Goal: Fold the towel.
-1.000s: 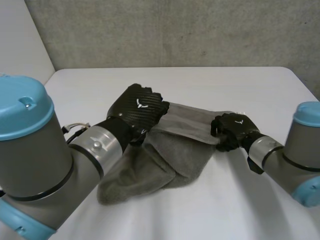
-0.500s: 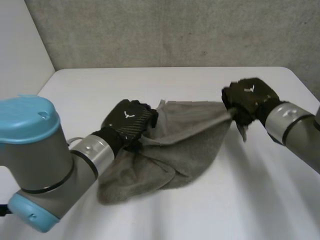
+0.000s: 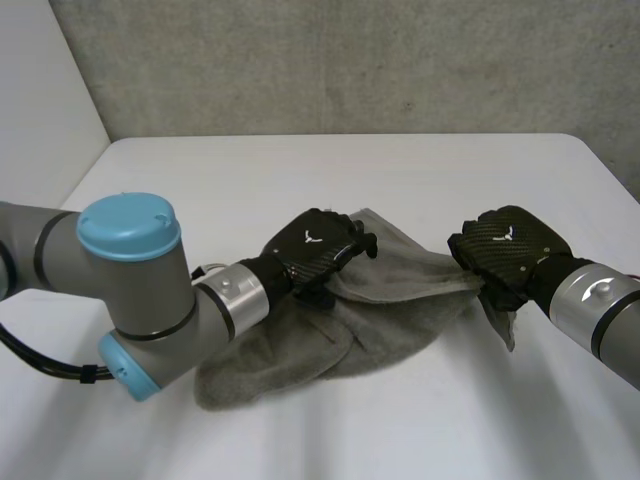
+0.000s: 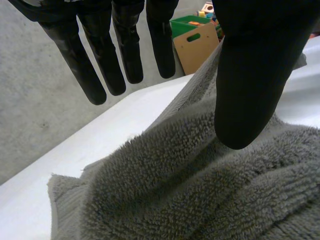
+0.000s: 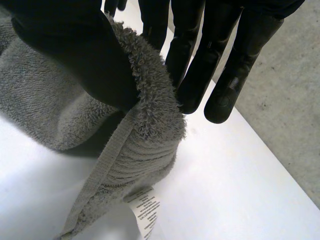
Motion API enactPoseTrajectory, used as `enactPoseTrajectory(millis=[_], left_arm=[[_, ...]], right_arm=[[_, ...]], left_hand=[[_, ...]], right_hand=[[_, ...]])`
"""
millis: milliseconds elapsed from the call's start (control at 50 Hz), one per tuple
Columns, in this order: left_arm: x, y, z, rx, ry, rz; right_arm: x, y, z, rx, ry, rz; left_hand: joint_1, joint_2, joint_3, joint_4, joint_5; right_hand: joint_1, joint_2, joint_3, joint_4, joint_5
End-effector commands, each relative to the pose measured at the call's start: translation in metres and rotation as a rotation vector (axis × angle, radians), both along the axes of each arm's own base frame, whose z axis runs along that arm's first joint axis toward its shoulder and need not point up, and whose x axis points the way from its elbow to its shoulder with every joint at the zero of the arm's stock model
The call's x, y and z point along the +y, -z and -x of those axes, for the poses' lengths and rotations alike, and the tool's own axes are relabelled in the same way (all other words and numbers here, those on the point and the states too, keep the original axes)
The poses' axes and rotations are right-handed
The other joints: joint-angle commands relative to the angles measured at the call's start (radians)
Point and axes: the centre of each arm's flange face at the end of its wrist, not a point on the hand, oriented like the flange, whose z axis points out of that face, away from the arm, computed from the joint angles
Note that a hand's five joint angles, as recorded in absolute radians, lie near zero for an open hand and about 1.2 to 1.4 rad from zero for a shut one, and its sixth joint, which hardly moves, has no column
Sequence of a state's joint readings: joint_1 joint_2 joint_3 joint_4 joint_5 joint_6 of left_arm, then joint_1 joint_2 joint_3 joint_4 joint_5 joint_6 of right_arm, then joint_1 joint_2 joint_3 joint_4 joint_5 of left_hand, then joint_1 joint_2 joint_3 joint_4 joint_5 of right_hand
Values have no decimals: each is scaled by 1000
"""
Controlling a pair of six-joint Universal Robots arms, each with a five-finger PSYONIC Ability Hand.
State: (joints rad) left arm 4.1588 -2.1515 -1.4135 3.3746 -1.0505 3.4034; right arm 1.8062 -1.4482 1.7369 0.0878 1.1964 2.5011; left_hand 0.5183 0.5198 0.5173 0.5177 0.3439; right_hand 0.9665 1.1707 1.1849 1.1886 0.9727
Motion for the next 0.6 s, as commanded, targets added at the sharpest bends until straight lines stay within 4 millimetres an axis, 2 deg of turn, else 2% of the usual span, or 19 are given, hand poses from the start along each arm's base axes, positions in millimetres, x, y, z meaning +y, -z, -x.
enactPoseTrajectory(millis=[20, 80, 120, 200, 240, 260, 280, 300, 320, 340, 360, 400, 420, 440, 460, 480, 500, 540, 600], left_arm=[[-14, 20, 8, -31, -4, -3], [-16, 24, 8, -45, -7, 6], [-23, 28, 9, -72, -33, 55], [-38, 18, 8, -87, -122, 143], [-69, -7, 1, -56, -279, 291], [-69, -7, 1, -56, -280, 292], [-85, -24, -2, -11, -351, 375], [-85, -24, -2, -11, -351, 376], [-96, -48, -4, 58, -408, 471], [-102, -77, -5, 148, -444, 568], [-102, -77, -5, 149, -445, 569], [-99, -136, -7, 326, -476, 759], [-99, -136, -7, 327, -477, 760], [-94, -163, -10, 410, -494, 844], [-94, -163, -10, 411, -494, 845], [-89, -183, -12, 479, -501, 913], [-84, -195, -16, 520, -511, 953], [-78, -200, -19, 533, -515, 960], [-66, -195, -26, 495, -517, 926]], right_arm=[[0, 4, 3, 4, 9, -7], [-2, 3, 4, 6, 16, -1], [-7, -1, 4, 6, 16, 26], [-15, -8, 0, -3, 8, 71], [-38, -7, -7, -12, 14, 121], [-38, -7, -7, -12, 15, 121], [-56, -11, -10, -24, 28, 169], [-56, -11, -10, -24, 28, 170], [-75, -21, -14, -47, 52, 246], [-91, -42, -21, -78, 83, 380], [-91, -42, -21, -78, 83, 381], [-103, -99, -43, -203, 142, 697], [-103, -99, -44, -203, 142, 698], [-105, -127, -51, -280, 173, 850], [-105, -127, -51, -280, 173, 852], [-103, -151, -54, -354, 196, 970], [-99, -163, -58, -397, 189, 1036], [-96, -165, -60, -395, 172, 1042], [-93, -151, -63, -346, 128, 953]], left_hand=[[247, 245, 248, 247, 247], [370, 369, 371, 371, 370], [844, 842, 845, 844, 843], [878, 876, 879, 879, 878], [878, 876, 879, 879, 878], [878, 876, 879, 879, 878], [878, 876, 879, 879, 878], [878, 876, 879, 879, 878], [878, 876, 879, 879, 878], [878, 876, 879, 879, 878], [878, 876, 879, 879, 878], [878, 876, 879, 879, 878], [878, 876, 879, 879, 878], [878, 876, 879, 879, 878], [878, 876, 879, 879, 878], [878, 876, 879, 879, 878], [878, 876, 879, 879, 878], [878, 876, 879, 879, 878], [878, 876, 879, 879, 878]], right_hand=[[430, 226, 211, 208, 249], [430, 226, 211, 208, 249], [430, 226, 211, 208, 249], [430, 226, 211, 208, 249], [430, 226, 211, 208, 249], [430, 226, 211, 208, 249], [430, 226, 211, 208, 249], [430, 226, 211, 208, 249], [430, 226, 211, 208, 249], [430, 226, 211, 208, 249], [430, 226, 211, 208, 249], [430, 226, 211, 208, 249], [430, 226, 211, 208, 249], [430, 226, 211, 208, 249], [430, 226, 211, 208, 249], [430, 226, 211, 208, 249], [430, 226, 211, 208, 249], [430, 226, 211, 208, 249], [430, 226, 211, 208, 249]])
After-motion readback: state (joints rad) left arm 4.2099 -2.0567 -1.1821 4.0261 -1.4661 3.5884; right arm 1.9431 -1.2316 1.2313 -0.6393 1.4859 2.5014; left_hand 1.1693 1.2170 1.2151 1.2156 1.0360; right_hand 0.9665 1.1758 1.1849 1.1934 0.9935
